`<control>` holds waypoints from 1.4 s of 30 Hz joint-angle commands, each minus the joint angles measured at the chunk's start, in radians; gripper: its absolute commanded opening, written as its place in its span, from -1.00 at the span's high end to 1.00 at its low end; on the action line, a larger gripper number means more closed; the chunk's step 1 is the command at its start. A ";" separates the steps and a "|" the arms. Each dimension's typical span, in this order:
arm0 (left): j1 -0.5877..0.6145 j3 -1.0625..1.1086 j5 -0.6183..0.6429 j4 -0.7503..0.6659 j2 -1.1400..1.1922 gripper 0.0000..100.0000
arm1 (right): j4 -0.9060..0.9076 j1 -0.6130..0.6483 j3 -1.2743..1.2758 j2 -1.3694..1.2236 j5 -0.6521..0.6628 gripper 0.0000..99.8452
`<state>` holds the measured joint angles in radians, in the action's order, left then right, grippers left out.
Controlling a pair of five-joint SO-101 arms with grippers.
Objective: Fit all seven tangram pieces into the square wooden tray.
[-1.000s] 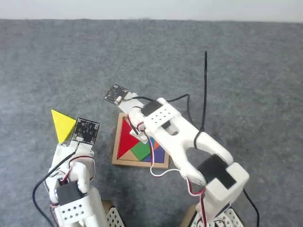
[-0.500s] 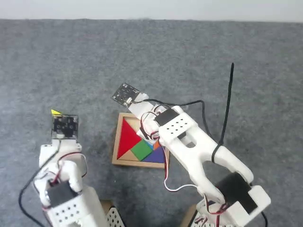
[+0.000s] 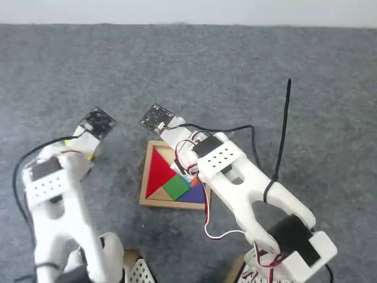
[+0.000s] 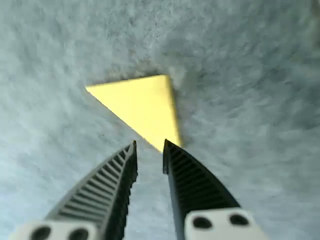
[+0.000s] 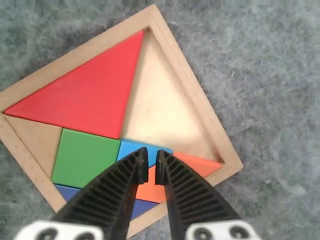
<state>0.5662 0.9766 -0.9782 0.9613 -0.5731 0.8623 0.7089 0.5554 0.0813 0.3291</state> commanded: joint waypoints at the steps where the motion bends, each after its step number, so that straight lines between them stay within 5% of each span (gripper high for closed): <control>1: 0.014 -0.088 -0.293 -0.279 0.147 0.82 | -0.015 -0.013 -0.008 0.025 0.012 0.91; 5: -0.029 -0.189 -0.097 -0.430 0.273 0.82 | -0.015 -0.013 -0.008 0.024 0.012 0.90; 11: -0.037 -0.587 0.299 -0.181 0.605 0.83 | -0.015 -0.013 -0.006 0.024 0.012 0.90; 20: 0.014 -0.831 0.512 -0.023 0.921 0.97 | -0.025 -0.013 0.011 0.024 0.014 0.90; 35: 0.094 -0.789 0.528 0.173 0.919 0.97 | -0.025 -0.013 0.011 0.024 0.014 0.90; 42: 0.230 -0.769 0.348 0.230 0.921 0.98 | -0.025 -0.013 0.011 0.024 0.014 0.90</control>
<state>0.7334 0.2064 -0.5240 1.1393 0.3598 0.8531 0.7104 0.5738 0.0813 0.3322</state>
